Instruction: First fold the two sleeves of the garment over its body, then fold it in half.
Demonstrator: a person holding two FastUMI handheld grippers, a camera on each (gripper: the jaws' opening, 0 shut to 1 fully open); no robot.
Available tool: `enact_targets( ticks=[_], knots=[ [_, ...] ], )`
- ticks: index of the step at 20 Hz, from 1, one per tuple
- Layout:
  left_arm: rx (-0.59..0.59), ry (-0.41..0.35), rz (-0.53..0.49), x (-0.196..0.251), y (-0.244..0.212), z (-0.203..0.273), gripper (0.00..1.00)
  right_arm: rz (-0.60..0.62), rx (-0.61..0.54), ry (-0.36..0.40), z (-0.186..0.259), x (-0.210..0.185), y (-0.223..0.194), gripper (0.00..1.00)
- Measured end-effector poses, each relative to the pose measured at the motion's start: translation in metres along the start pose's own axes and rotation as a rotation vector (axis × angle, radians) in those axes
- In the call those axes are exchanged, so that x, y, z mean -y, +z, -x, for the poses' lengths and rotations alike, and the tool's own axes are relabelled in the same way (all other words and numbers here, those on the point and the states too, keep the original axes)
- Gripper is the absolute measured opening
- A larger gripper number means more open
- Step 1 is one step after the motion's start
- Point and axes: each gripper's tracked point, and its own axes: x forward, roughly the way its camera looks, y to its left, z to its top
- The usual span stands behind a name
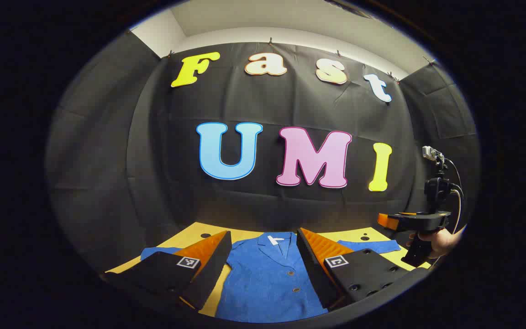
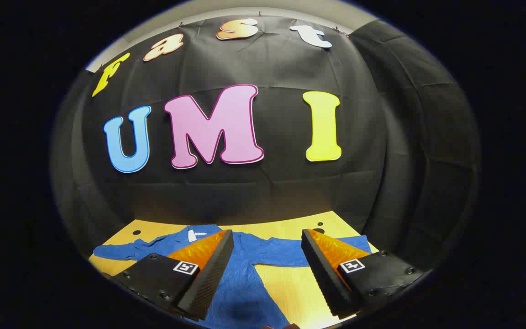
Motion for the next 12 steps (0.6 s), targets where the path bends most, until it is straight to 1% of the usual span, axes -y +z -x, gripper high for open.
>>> enact_targets(
  ticks=[5,8,12],
  knots=[
    [0.003,0.013,0.007,0.005,0.003,-0.002,0.82,0.031,0.004,0.067,0.009,-0.021,-0.002,0.97],
    [0.007,0.014,0.0,0.001,0.004,0.0,0.82,0.018,0.013,0.089,0.022,-0.033,0.002,0.96],
    [0.008,0.008,0.008,-0.005,0.004,0.001,0.82,0.048,0.053,0.113,0.046,-0.049,0.013,0.96]
  ],
)
